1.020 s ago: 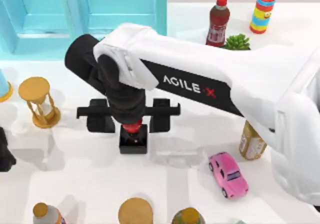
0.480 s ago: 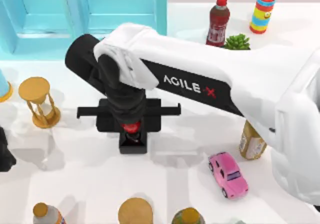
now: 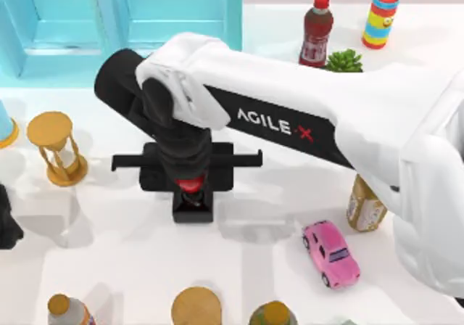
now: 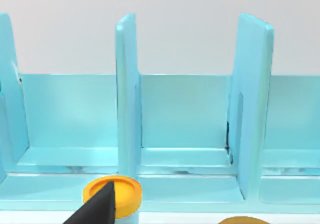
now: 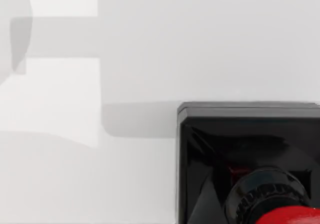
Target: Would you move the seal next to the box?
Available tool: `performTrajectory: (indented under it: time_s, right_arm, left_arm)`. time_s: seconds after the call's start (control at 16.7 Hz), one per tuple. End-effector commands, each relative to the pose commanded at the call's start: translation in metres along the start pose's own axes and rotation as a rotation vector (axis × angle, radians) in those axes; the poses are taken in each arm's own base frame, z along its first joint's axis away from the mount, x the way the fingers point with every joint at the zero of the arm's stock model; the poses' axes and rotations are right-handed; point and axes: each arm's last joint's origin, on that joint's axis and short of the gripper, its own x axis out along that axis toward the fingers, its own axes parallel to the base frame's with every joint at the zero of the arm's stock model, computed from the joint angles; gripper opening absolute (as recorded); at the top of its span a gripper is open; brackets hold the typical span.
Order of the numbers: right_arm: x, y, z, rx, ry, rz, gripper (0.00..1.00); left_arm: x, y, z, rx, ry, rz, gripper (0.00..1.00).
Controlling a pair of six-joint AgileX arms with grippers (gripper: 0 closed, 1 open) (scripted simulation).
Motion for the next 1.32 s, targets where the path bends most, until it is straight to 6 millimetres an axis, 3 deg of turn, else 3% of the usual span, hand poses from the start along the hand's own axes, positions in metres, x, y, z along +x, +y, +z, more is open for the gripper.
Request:
performTrajectory:
  time_s: [0.42, 0.84, 1.02, 1.14, 1.32]
  right_arm:
    - [-0.044, 0.0, 0.009, 0.002, -0.002, 0.0, 0.0]
    - [-0.051, -0.005, 0.015, 0.006, -0.006, 0.009, 0.0]
    - [-0.068, -0.045, 0.046, 0.031, -0.027, 0.041, 0.0]
    - [-0.085, -0.09, 0.067, 0.041, -0.035, 0.053, 0.0]
    - [-0.099, -0.17, 0.081, 0.012, -0.01, 0.022, 0.0]
  left_arm:
    - [0.0, 0.0, 0.0, 0.0, 0.0, 0.0, 1.0]
    - [0.0, 0.0, 0.0, 0.0, 0.0, 0.0, 1.0]
    - [0.0, 0.0, 0.0, 0.0, 0.0, 0.0, 1.0]
    - [0.0, 0.0, 0.0, 0.0, 0.0, 0.0, 1.0]
    - [0.0, 0.0, 0.0, 0.0, 0.0, 0.0, 1.0]
